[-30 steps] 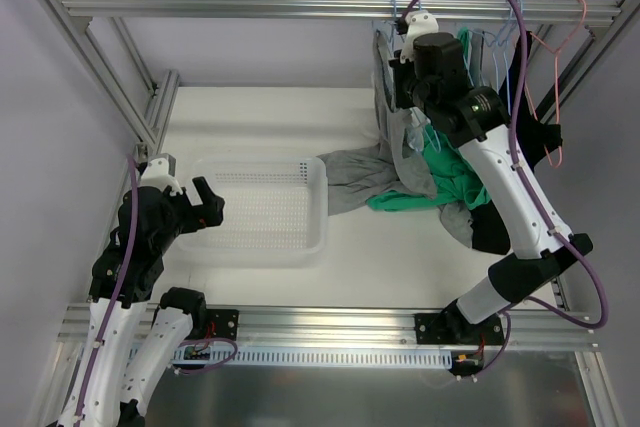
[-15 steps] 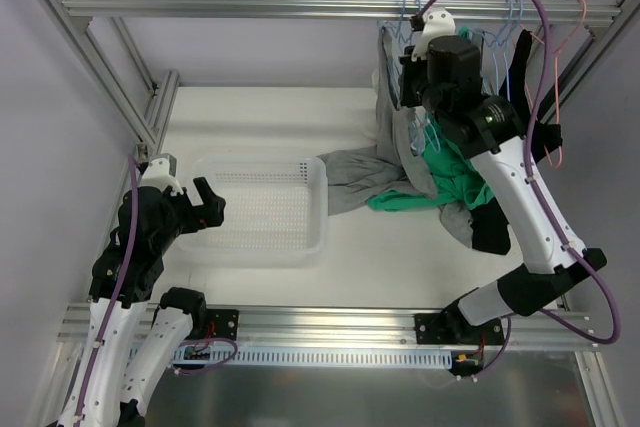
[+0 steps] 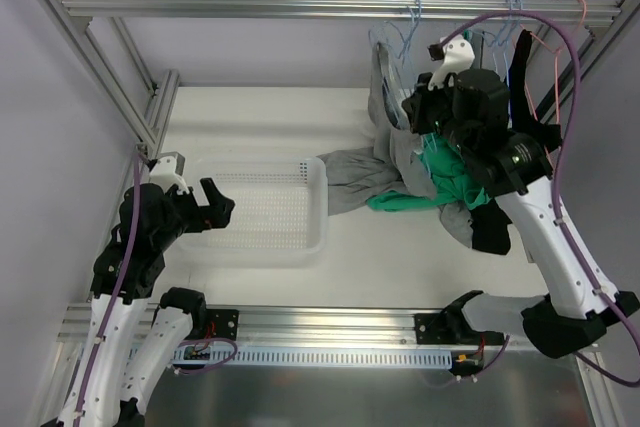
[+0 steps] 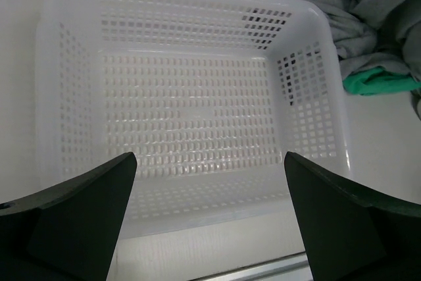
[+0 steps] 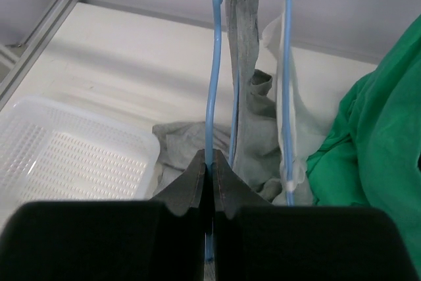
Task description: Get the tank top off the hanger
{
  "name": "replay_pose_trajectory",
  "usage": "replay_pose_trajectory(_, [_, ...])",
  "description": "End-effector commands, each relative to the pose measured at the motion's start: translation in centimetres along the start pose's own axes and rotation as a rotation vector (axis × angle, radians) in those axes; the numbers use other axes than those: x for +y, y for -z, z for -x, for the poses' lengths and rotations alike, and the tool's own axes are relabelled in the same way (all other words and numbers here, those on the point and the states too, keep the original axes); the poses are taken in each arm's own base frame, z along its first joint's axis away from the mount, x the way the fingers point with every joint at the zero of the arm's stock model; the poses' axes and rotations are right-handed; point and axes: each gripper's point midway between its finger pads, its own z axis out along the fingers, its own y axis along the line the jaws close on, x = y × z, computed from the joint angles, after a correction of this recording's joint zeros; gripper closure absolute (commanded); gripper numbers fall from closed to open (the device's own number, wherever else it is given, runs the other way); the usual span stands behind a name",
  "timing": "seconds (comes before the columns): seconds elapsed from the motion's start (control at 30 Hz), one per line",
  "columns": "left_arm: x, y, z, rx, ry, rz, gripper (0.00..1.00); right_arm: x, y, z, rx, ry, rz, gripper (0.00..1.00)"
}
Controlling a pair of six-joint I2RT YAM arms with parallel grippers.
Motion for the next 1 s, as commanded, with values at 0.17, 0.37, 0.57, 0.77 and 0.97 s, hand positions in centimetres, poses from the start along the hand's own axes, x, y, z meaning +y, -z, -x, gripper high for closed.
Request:
replay_pose_trajectory(0.17, [-7.0, 0.0, 3.0, 0.021, 0.043, -0.338, 0.01, 2.1, 8.8, -1.8, -0.075, -0.092, 0.214, 1.00])
replay_pose_trajectory(0.37, [-16.6, 2.5, 7.9, -0.050, 0.001, -0.730, 0.01, 1.9, 16.0, -3.4, -0.119, -0.110, 0.289, 1.00])
replay_pose_trajectory(0.57, [-28.2, 2.3, 7.5, -0.030, -0.236, -0.976, 0.01, 1.9, 22.1, -5.8, -0.121, -0.132, 0.366, 1.00])
replay_pose_trajectory(0.77, [-34.5, 1.3, 11.3, -0.196, -0.377, -0.962, 0.02, 1.2, 24.8, -7.5, -0.086, -0.141, 0.361, 1.00])
replay_pose_trajectory(0.97, [-39.1, -1.0, 10.4, -0.208, -0.463, -0.969, 0.23, 1.0, 26.0, -7.7, -0.090, -0.138, 0.360, 1.00])
